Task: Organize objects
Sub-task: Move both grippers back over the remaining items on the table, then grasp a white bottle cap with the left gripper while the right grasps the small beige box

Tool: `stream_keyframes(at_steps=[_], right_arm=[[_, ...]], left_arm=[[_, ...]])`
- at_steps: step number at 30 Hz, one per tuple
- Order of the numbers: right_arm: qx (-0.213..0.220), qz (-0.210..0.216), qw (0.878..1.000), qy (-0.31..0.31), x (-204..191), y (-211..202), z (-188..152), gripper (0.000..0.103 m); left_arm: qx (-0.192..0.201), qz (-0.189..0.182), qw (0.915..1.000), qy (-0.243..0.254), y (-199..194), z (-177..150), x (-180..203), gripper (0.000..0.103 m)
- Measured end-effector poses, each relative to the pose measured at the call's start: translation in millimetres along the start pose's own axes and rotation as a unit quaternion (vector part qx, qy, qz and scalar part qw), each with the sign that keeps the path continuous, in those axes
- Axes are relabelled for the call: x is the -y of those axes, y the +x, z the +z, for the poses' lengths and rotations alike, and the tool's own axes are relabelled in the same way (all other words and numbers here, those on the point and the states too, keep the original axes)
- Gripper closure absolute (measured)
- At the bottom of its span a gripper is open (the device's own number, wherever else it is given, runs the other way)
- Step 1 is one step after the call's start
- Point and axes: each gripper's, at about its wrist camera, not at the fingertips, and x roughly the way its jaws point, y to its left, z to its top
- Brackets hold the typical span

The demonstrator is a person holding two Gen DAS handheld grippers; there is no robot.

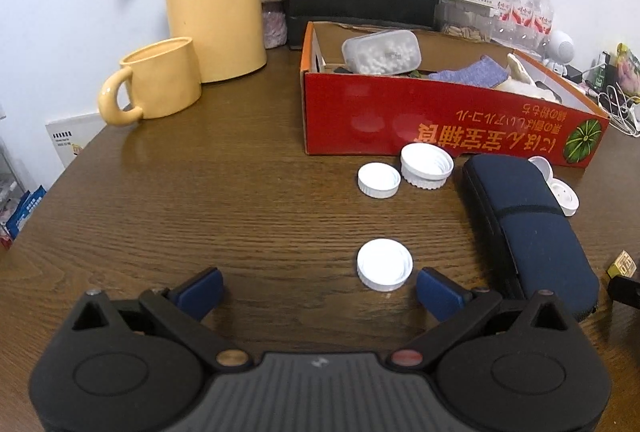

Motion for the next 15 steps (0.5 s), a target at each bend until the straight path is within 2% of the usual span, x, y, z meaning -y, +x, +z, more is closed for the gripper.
stream_keyframes(at_steps=[6, 8, 10, 11, 12, 14, 15], right_arm=[[0.014, -0.004, 1.000, 0.003, -1.5, -1.4, -4.6, 0.000], [0.018, -0.001, 1.000, 0.003, -1.7, -3.7, -5.3, 0.005], [0.027, 0.004, 1.000, -0.001, -3.4, -6.7, -5.7, 0.023], [0.030, 0.008, 1.000, -0.003, -4.5, -8.0, -6.1, 0.028], [0.034, 0.012, 0.999, -0.004, -5.4, -9.4, -6.4, 0.037], [0.039, 0.022, 0.999, -0.004, -7.1, -11.9, -7.3, 0.050], [0.041, 0.027, 0.999, -0.004, -7.6, -13.0, -7.7, 0.063]], left_arm=[[0.003, -0.002, 1.0000, 0.004, -0.1, -0.2, 0.9, 0.000], [0.008, -0.002, 1.0000, 0.004, -1.0, -2.1, 1.3, 0.001], [0.021, -0.009, 0.9997, 0.010, -5.3, -4.2, 4.8, 0.016], [0.027, -0.013, 0.9995, 0.013, -7.6, -4.8, 6.8, 0.031], [0.034, -0.018, 0.9991, 0.018, -10.5, -5.6, 9.2, 0.053], [0.044, -0.032, 0.9981, 0.027, -14.8, -7.5, 13.9, 0.078], [0.046, -0.035, 0.9979, 0.029, -15.5, -8.3, 15.9, 0.078]])
